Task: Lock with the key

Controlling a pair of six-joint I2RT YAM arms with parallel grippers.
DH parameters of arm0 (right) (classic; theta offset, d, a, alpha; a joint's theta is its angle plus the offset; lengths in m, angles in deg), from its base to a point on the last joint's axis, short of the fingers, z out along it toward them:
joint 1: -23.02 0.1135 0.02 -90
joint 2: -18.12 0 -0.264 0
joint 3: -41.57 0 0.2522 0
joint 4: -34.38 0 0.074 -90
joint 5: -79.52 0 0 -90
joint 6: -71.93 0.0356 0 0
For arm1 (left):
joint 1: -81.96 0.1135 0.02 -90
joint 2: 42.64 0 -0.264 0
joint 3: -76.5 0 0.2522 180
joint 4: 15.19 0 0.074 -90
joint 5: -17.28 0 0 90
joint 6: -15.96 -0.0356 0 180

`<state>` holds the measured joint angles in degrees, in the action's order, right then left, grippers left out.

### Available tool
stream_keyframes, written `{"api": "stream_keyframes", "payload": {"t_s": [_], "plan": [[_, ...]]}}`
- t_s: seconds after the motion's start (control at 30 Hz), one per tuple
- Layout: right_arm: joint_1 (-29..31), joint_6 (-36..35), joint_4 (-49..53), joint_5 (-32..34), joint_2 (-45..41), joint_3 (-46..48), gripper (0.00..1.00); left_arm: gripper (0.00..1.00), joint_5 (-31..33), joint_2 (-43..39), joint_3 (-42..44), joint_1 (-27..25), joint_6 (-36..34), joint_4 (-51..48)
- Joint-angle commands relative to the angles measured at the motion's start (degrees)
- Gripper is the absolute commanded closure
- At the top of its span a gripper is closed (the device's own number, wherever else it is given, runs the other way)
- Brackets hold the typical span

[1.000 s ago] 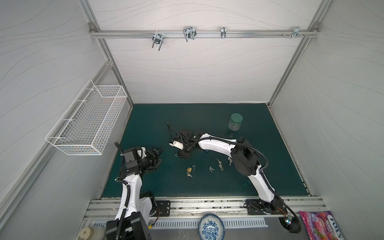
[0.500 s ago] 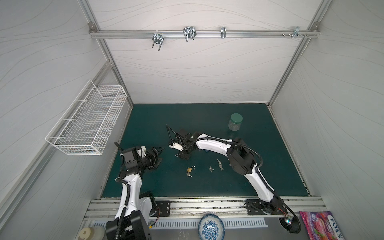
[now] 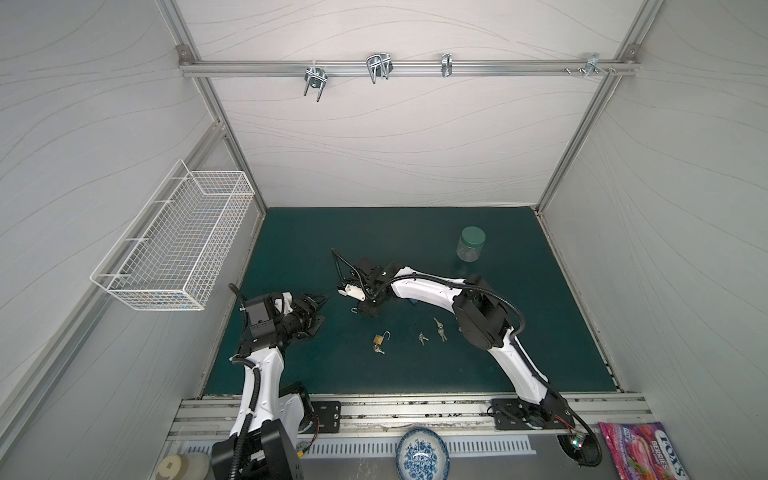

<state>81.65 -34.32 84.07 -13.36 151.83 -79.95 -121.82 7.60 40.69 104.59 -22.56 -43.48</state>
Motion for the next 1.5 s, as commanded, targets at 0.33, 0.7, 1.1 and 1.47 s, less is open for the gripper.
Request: {"api": "stream_keyframes", "payload": {"t_s": [0.33, 0.7, 1.1, 1.47], "plan": [[-0.07, 3.87, -7.84, -2.52, -16.55, 14.15, 0.79, 0.23, -2.77, -4.41, -2.33, -0.33, -0.58, -0.02], [-0.16, 6.14, -19.25, 3.71, -42.17, 39.60, 0.81, 0.24, 4.44, -2.72, -7.08, -25.51, 6.98, 11.04], [2.26, 5.53, -20.62, 7.84, -53.51, 48.04, 0.82, 0.36, 11.34, 9.14, -13.56, -41.56, 8.64, 17.38], [2.25, 5.53, -20.69, 9.29, -53.58, 47.52, 0.84, 0.71, 13.69, 11.63, -14.16, -46.01, 8.56, 17.71]]}}
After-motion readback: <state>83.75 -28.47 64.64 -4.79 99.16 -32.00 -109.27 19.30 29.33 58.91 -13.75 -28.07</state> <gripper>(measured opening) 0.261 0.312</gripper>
